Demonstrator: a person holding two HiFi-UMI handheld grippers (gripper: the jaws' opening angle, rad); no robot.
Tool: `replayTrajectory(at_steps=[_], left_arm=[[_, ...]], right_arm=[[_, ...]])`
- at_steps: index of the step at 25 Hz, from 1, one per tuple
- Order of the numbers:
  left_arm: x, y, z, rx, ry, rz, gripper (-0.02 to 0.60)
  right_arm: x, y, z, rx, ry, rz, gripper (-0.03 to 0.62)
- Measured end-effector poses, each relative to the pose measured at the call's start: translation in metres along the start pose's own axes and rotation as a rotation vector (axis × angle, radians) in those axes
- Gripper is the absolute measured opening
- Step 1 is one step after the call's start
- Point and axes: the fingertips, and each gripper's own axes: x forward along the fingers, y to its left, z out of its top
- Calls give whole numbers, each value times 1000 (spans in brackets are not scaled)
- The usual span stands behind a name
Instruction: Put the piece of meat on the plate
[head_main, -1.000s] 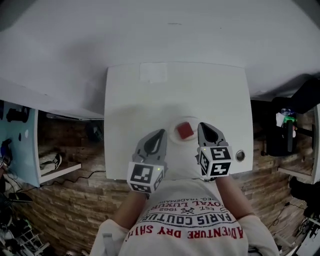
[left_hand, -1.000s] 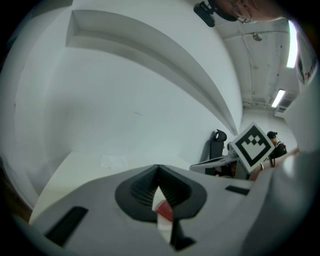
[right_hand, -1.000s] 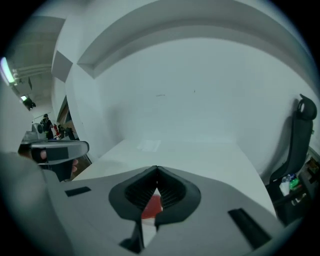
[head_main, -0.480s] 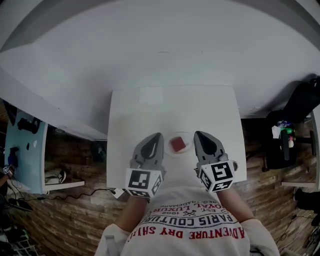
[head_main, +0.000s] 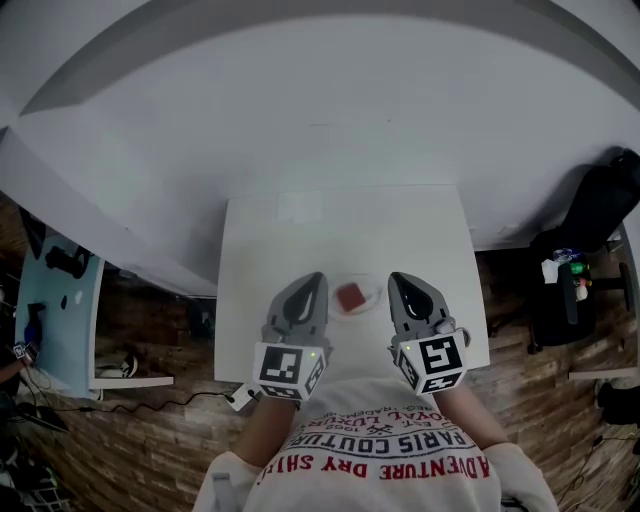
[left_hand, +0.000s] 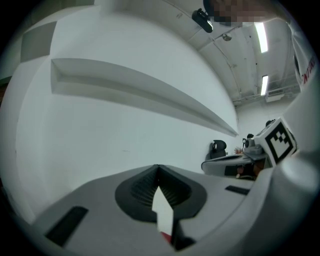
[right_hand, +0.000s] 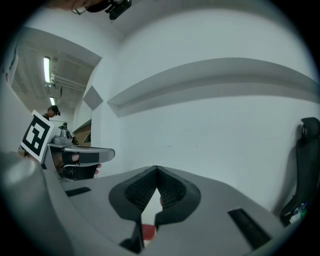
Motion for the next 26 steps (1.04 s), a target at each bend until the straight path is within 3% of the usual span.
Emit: replayTrajectory(at_steps=[11, 19, 26], left_arm=[[-13, -7, 12, 15, -48, 13, -2], [-20, -3, 0, 9, 12, 45, -2], [-19, 2, 3, -10, -10, 57, -2]], right_arm=[[-14, 1, 5, 90, 13, 10, 12], [-15, 0, -1, 54, 29, -42, 12], [-11, 0, -4, 31, 38, -57, 12]])
